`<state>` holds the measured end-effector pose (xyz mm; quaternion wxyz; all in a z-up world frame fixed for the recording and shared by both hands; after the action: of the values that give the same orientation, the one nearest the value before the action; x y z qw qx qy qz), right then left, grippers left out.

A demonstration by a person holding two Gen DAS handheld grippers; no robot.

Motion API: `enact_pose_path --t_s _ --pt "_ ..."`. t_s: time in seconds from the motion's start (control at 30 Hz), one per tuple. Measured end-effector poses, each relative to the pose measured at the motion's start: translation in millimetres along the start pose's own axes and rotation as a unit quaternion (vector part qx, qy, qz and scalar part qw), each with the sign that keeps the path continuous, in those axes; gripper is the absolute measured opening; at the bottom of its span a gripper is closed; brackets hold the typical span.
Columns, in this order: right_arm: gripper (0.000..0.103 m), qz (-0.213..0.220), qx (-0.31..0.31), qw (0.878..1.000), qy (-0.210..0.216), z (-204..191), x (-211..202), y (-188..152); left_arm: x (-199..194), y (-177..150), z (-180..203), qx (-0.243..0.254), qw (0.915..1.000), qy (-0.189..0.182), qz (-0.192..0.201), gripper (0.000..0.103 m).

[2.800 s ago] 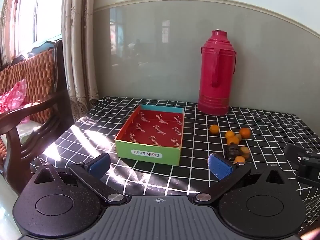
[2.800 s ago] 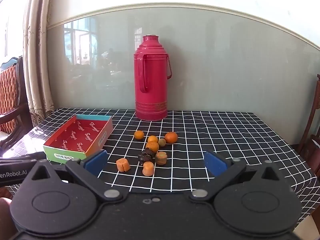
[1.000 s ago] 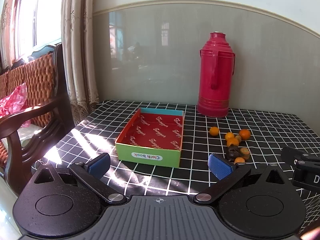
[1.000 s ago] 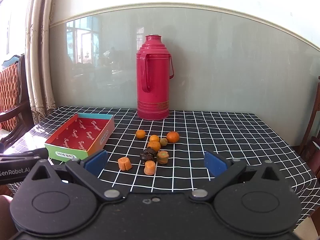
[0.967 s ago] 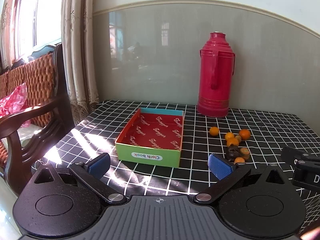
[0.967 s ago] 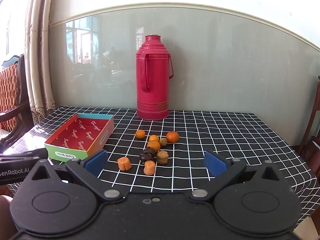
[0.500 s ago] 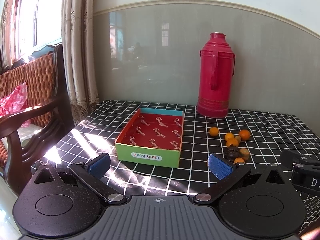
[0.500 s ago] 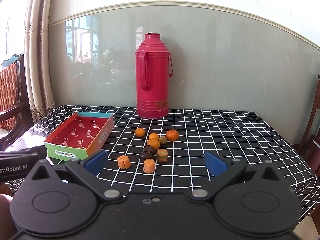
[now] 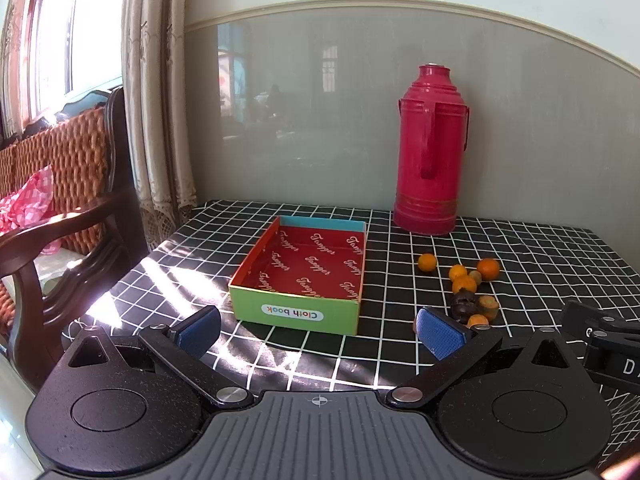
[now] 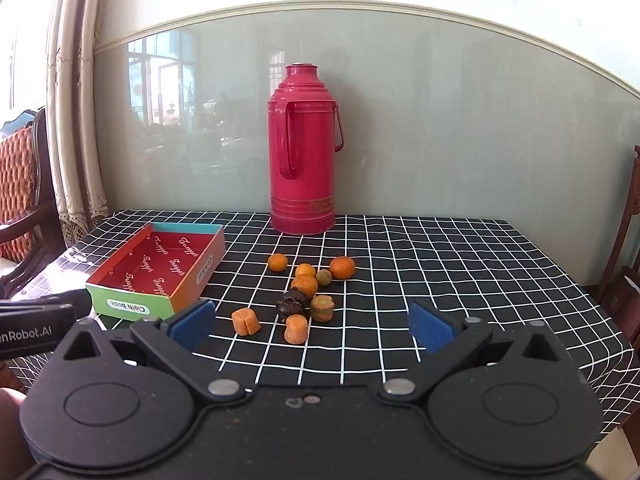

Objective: Organize fruits

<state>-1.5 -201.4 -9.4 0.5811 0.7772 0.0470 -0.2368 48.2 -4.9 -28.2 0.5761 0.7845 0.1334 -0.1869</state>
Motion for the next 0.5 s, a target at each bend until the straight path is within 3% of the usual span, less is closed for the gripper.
enact_pose_path --t_s 0.3,0.5 --pt "0.097 0.001 0.016 1.0 -0.009 14.0 4.3 -0.7 5.2 2.3 7.8 0.018 0.9998 0.001 0.001 0.103" --pt "0.097 0.003 0.03 0.999 -0.023 31.1 12.1 -0.4 14.5 8.2 28.1 0.06 0.9982 -0.005 0.009 0.103"
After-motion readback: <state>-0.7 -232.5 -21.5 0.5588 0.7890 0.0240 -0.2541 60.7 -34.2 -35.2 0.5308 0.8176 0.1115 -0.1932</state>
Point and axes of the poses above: each gripper's, at about its wrist camera, not at the fingertips, and x roughly the way its jaws point, z to its right, y to its top, the point moved 6 cm from there along x, roughly the way its jaws point, and after that the axes turned 15 degrees about x, right-handed, at the moved point
